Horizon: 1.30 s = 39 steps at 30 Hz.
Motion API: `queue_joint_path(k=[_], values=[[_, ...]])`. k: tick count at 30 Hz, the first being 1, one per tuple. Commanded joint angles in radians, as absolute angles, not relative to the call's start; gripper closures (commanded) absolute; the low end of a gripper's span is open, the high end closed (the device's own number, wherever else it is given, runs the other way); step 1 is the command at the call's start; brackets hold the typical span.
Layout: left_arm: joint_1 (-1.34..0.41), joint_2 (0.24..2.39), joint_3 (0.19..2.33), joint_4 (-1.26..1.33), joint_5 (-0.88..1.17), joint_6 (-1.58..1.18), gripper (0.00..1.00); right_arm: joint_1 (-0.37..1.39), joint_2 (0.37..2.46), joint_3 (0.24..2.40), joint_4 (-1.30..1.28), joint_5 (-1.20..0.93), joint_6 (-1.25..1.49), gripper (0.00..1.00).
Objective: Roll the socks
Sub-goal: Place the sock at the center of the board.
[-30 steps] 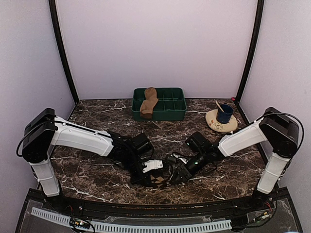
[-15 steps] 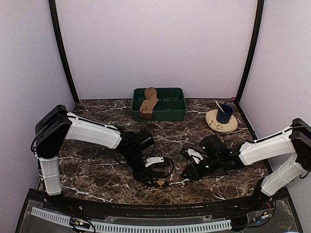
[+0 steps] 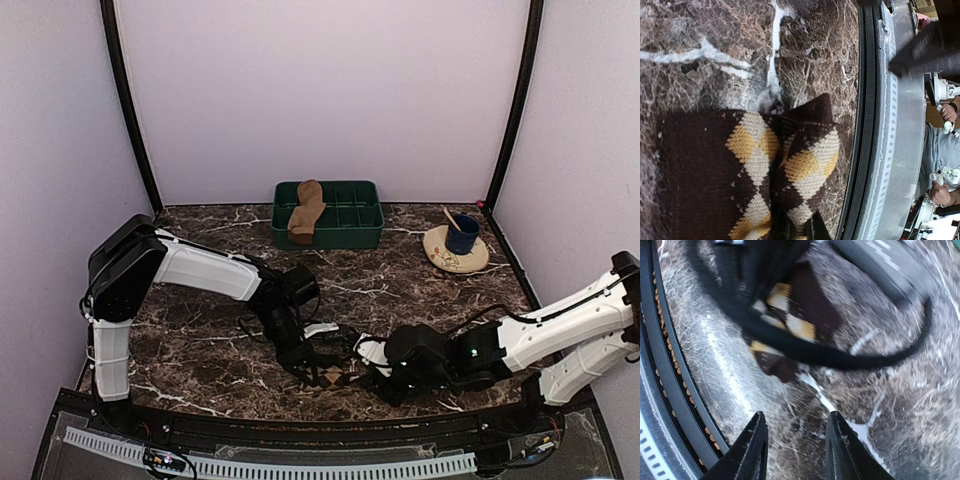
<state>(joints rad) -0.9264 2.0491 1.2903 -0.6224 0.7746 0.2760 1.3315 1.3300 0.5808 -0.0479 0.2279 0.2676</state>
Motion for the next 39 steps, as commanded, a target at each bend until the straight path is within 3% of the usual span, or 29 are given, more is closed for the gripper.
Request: queue_joint_path(k=[1,9,30,34,39], values=[[-0.924,2.113,1.278,-0.706,0.715,0.281,1.00,1.440,1.434,0.693,-0.090,0.418,0.138,0.63],[-0.912,2.121,1.283,-0.713,0.729,0.281,1.00,1.498,1.630,0.829,-0.127,0.471,-0.015,0.60],[-0.907,2.138,1.289,-0.716,0.768,0.290,1.00,1.485,1.770,0.904,-0.117,0.478,-0.203,0.58],[-0.907,2.137,1.292,-0.719,0.771,0.290,1.00,1.466,1.782,0.907,-0.124,0.462,-0.211,0.63],[-0.907,2.135,1.297,-0.721,0.764,0.284,1.00,1.436,1.798,0.915,-0.142,0.402,-0.215,0.83]])
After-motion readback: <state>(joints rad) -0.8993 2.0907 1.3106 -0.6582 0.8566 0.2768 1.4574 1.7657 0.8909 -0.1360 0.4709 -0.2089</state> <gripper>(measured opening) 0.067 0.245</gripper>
